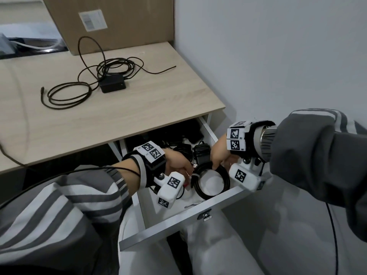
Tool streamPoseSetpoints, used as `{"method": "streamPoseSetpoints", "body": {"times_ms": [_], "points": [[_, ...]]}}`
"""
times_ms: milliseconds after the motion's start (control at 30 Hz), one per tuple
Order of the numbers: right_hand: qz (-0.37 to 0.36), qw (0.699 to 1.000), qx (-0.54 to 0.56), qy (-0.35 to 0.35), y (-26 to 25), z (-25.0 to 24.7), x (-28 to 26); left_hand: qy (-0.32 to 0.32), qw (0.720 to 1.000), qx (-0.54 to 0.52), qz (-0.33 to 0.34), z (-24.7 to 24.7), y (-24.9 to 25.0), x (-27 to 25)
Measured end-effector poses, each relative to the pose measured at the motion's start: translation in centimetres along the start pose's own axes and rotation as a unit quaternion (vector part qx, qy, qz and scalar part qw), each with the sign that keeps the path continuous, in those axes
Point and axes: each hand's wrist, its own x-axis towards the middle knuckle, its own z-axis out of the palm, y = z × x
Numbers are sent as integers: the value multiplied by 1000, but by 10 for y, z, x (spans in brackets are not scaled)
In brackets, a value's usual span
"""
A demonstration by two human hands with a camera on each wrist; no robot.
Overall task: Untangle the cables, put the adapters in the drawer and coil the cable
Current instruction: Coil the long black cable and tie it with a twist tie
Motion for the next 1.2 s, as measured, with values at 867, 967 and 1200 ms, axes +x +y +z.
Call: {"method": "streamPoseSetpoints", "body": {"times_ms": [867, 967, 1200], "points": [[-262, 920, 177, 231, -110, -133, -100, 315, 870, -125, 358, -105, 1, -185], [-285, 885, 193, 313, -129, -163, -80, 439, 831, -109, 323, -153, -8, -187], [-318, 866, -46, 384, -195, -196, -25, 565, 796, 22, 217, -222, -19, -166]]}}
